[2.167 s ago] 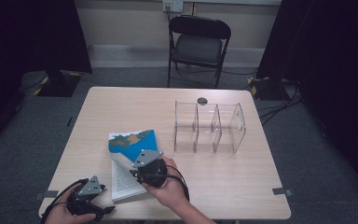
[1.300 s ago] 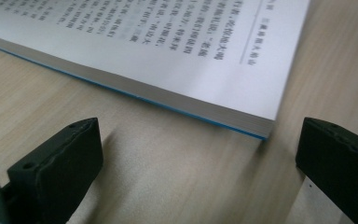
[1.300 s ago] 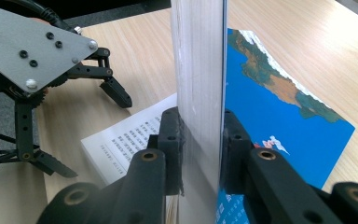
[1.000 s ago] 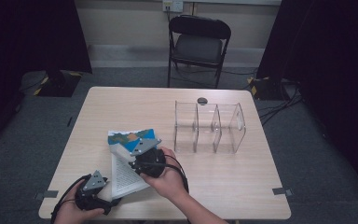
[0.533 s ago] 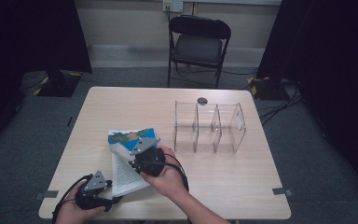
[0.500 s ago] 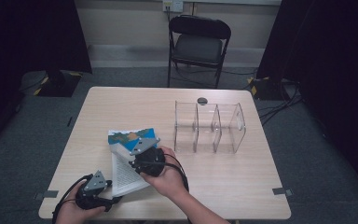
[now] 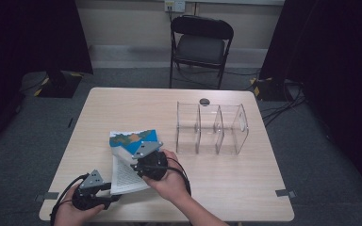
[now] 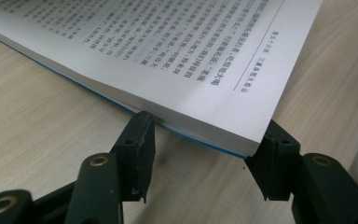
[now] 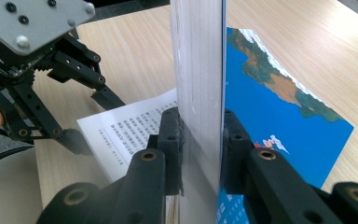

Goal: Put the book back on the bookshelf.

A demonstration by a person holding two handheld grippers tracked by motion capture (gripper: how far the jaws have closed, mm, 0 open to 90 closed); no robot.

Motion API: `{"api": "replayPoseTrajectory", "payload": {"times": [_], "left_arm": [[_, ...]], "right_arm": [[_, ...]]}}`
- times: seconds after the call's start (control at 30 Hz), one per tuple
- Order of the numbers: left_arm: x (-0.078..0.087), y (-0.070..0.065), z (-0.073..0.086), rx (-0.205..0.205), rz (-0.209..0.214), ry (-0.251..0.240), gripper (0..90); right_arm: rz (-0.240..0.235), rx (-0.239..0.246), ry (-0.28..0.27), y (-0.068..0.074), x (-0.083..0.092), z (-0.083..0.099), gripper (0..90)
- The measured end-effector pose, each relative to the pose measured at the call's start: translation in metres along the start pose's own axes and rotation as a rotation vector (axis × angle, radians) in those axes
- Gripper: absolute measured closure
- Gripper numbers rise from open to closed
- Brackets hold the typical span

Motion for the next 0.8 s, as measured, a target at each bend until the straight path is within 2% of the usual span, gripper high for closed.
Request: {"api": "replayPoseTrajectory", "payload": {"times": [0.13,0.2,0.33,0.47,0.57,0.63,0.73,0.8], "left_arm": [[0.005,0.001,-0.005,0.002,-0.02,-0.047,52.0],[0.005,0.001,-0.005,0.001,-0.022,-0.045,52.8],[0.004,0.0,-0.005,-0.025,-0.031,-0.038,53.0],[0.003,0.002,-0.005,-0.006,-0.028,-0.051,53.0],[0.003,0.004,-0.005,-0.011,-0.034,-0.046,52.6],[0.001,0.004,-0.005,0.005,-0.031,-0.048,51.1],[-0.003,0.004,-0.003,-0.018,-0.047,-0.019,47.3],[-0.005,0.003,-0.003,-0.021,-0.054,-0.02,44.6]], "right_arm": [[-0.003,0.007,0.003,0.001,-0.002,0.003,74.5],[0.002,0.003,0.0,0.002,-0.002,0.006,74.4],[-0.009,0.016,-0.004,0.005,-0.006,0.012,74.3],[-0.017,0.009,0.006,0.008,-0.01,0.019,74.1],[-0.021,0.013,0.002,0.008,-0.012,0.021,74.1],[-0.014,0.013,0.008,0.009,-0.012,0.022,74.1],[-0.018,0.019,0.01,0.01,-0.014,0.023,74.0],[-0.019,0.023,0.013,0.011,-0.015,0.025,74.0]]}}
Point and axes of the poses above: each handheld gripper's, and its own axes: x roughly backward along the jaws, z roughly out of its underside, y roughly to its left, the point moved 4 cm from there along -x, roughly forward along the jaws, and after that the axes turned 8 degrees about -z, right-handed, at the moved point
